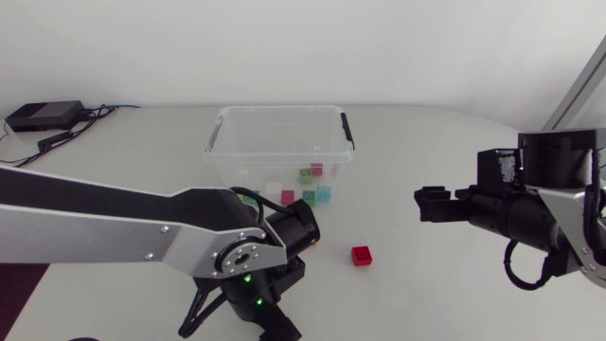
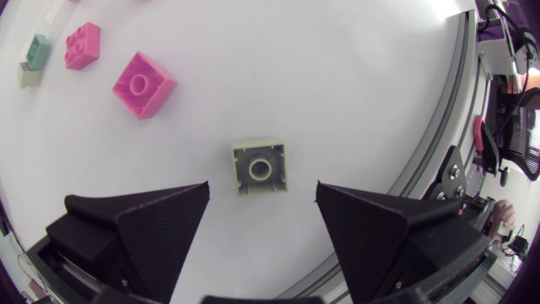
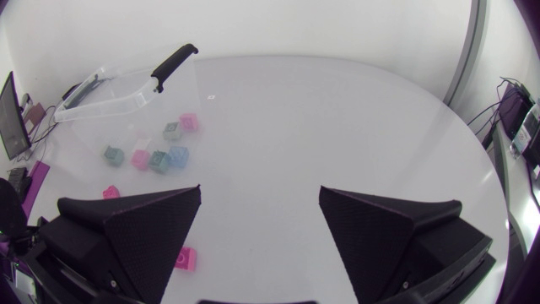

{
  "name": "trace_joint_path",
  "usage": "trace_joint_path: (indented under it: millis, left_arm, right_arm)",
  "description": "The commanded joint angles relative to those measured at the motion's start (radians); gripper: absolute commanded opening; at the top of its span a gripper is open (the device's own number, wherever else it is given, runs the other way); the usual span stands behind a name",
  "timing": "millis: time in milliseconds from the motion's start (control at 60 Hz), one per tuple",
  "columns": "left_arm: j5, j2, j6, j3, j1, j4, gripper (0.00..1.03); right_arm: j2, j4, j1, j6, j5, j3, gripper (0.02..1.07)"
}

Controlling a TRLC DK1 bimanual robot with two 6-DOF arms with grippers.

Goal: Pick up the duplo bricks and place them in the container

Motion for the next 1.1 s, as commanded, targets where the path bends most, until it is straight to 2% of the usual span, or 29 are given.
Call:
trace_joint_path:
  millis: [0, 67, 133, 200, 267, 367, 667, 767, 900, 967, 1083]
  left_arm:
    - [0.011, 0.025, -0.007, 0.018, -0.008, 0.026, 0.82]
    - [0.011, 0.033, -0.003, 0.018, -0.005, 0.035, 0.81]
    - [0.011, 0.031, -0.001, 0.005, -0.002, 0.061, 0.71]
    - [0.011, 0.016, 0.002, -0.009, 0.007, 0.092, 0.56]
    - [0.011, 0.019, 0.005, -0.01, 0.015, 0.092, 0.55]
    - [0.012, 0.036, 0.014, -0.013, 0.018, 0.086, 0.48]
    - [0.012, 0.082, 0.019, -0.013, 0.007, 0.064, 0.42]
    - [0.012, 0.085, 0.022, -0.016, 0.004, 0.061, 0.36]
    - [0.012, 0.022, 0.039, -0.019, 0.004, 0.02, 0.33]
    - [0.012, -0.031, 0.051, -0.012, 0.016, -0.01, 0.32]
    - [0.012, -0.162, 0.072, 0.033, 0.084, -0.065, 0.32]
  right_arm:
    - [0.011, 0.017, 0.012, 0.026, -0.006, -0.026, 1.03]
    - [0.01, 0.017, 0.018, 0.026, -0.006, -0.029, 1.03]
    - [0.01, 0.018, 0.024, 0.026, -0.006, -0.03, 1.03]
    - [0.01, 0.021, 0.03, 0.025, -0.006, -0.033, 1.03]
    - [0.011, 0.024, 0.032, 0.025, -0.006, -0.038, 1.03]
    - [0.023, 0.037, 0.035, 0.025, -0.006, -0.046, 1.03]
    - [0.034, 0.049, 0.047, 0.028, -0.004, -0.058, 1.02]
    - [0.039, 0.052, 0.058, 0.032, -0.004, -0.063, 1.02]
    - [0.054, 0.021, 0.095, 0.058, -0.006, -0.047, 1.02]
    - [0.077, -0.003, 0.122, 0.068, -0.01, -0.035, 1.02]
    - [0.142, -0.012, 0.178, 0.161, -0.007, -0.021, 1.02]
